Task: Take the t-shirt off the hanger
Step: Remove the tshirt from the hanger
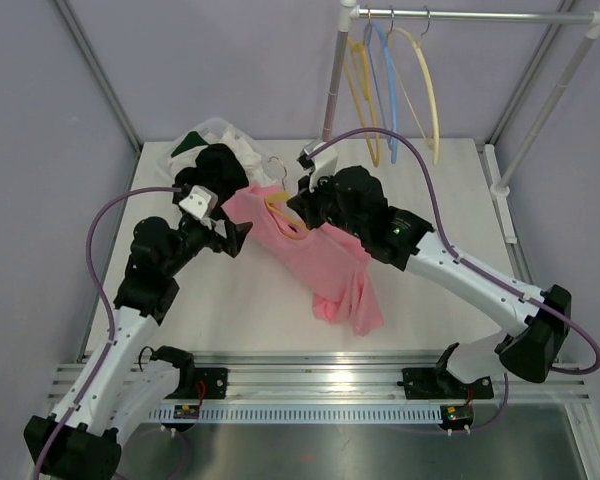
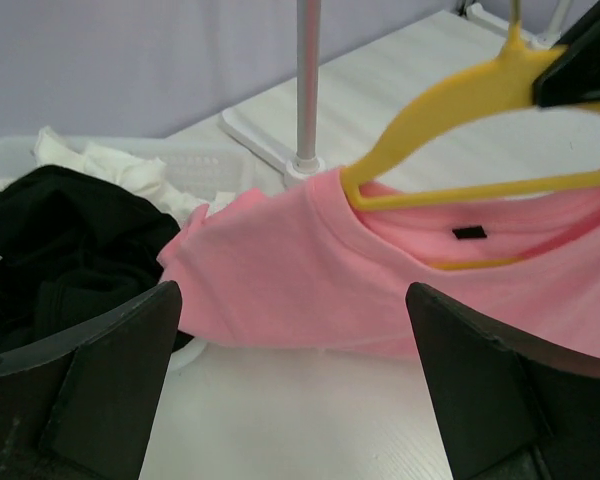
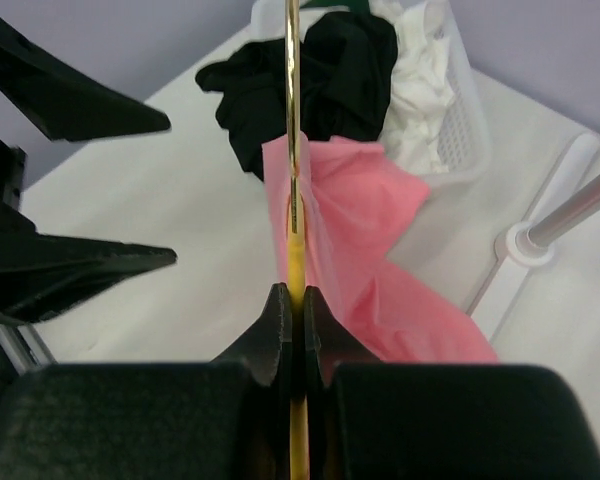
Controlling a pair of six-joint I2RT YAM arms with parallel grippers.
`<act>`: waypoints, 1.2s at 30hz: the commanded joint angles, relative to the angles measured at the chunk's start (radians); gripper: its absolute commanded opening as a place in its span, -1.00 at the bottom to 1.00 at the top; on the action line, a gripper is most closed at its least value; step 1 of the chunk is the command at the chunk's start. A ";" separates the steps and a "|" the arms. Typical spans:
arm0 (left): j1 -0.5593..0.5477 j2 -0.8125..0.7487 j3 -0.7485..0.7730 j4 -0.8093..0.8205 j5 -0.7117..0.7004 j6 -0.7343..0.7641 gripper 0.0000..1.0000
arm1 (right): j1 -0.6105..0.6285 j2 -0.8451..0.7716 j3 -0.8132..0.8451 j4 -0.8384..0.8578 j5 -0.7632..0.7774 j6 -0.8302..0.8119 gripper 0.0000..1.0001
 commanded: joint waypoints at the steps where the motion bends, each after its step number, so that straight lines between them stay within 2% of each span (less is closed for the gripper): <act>1: -0.002 0.023 0.038 0.022 -0.006 -0.016 0.97 | 0.010 -0.074 0.011 0.265 0.041 -0.026 -1.00; 7: -0.002 0.047 0.037 0.028 0.046 -0.013 0.97 | 0.016 -0.087 -0.084 0.387 0.024 -0.020 -1.00; 16: -0.002 0.063 0.043 0.020 0.075 -0.011 0.97 | 0.042 -0.103 -0.143 0.466 -0.009 0.002 -1.00; 23: -0.002 0.053 0.029 0.053 -0.029 -0.022 0.96 | 0.068 -0.090 -0.152 0.498 -0.016 0.000 -1.00; 28: -0.002 0.067 0.034 0.059 -0.135 -0.028 0.74 | 0.078 -0.090 -0.155 0.498 -0.016 -0.001 -1.00; 30: -0.002 0.070 0.034 0.062 -0.142 -0.031 0.73 | 0.079 -0.094 -0.157 0.495 -0.016 -0.001 -1.00; 36: -0.002 0.059 0.029 0.071 -0.162 -0.043 0.91 | 0.085 -0.100 -0.160 0.484 -0.016 -0.006 -1.00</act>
